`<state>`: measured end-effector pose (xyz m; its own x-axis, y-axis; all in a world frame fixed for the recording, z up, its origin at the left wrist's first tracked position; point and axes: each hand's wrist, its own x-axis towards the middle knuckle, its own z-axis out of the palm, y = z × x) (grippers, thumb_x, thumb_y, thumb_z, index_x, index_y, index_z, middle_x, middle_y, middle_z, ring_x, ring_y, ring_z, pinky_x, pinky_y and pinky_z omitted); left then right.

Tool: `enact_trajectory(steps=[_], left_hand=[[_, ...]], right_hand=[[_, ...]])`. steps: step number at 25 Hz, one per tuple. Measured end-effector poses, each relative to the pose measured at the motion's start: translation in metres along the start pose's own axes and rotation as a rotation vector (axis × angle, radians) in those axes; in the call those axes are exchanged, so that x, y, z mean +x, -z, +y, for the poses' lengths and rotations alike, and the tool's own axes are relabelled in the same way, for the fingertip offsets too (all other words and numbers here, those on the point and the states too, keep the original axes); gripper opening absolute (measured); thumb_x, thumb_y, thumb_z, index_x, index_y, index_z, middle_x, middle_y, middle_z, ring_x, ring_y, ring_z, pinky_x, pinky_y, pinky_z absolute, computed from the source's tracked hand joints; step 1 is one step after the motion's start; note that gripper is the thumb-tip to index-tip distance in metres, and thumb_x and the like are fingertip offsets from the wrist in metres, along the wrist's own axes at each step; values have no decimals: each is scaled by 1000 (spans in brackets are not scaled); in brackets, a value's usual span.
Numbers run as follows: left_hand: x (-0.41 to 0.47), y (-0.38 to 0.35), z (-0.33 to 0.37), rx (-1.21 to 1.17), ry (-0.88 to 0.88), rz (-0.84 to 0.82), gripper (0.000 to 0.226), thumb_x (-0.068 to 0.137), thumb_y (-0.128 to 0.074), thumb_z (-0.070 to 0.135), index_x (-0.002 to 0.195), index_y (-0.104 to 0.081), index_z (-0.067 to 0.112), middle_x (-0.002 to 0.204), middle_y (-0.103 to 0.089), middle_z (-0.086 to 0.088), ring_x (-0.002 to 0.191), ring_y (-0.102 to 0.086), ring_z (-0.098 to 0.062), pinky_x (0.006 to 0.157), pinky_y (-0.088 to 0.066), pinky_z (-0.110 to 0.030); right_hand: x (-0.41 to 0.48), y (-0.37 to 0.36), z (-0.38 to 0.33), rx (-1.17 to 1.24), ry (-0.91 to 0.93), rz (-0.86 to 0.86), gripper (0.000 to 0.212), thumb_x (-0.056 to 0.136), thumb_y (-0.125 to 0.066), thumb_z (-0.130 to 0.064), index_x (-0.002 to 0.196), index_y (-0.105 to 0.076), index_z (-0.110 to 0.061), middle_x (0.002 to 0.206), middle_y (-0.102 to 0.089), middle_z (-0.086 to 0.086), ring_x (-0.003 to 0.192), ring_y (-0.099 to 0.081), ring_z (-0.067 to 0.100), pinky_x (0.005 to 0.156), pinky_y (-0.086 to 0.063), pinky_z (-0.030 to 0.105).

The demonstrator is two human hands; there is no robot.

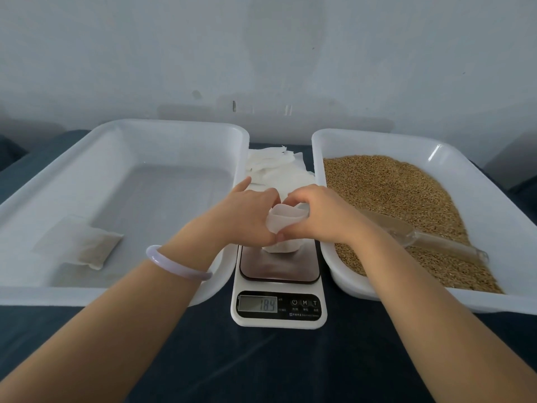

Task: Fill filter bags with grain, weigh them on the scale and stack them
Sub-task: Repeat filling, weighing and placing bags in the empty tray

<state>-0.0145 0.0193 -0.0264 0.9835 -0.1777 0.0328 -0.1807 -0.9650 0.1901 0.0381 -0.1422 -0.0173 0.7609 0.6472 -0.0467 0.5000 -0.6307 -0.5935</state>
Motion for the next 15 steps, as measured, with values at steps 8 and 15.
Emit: enact_trajectory(steps=[8,15], left_hand=[[-2,2,1,7,1,0,47,80,-61,49,110,-45,16,99,-63,4,112,-50,-19,113,-15,-32],[-2,11,5,-298,54,83,12,86,-55,16,78,-49,22,71,-49,11,101,-50,-21,75,-23,-16]], right_hand=[[0,0,0,11,9,11,49,51,-84,-52,94,-66,-34,102,-57,-9,88,-55,5,62,-39,23],[-9,2,-1,75,101,101,53,61,-85,-37,96,-45,-34,115,-51,-12,99,-47,1,75,-36,10]])
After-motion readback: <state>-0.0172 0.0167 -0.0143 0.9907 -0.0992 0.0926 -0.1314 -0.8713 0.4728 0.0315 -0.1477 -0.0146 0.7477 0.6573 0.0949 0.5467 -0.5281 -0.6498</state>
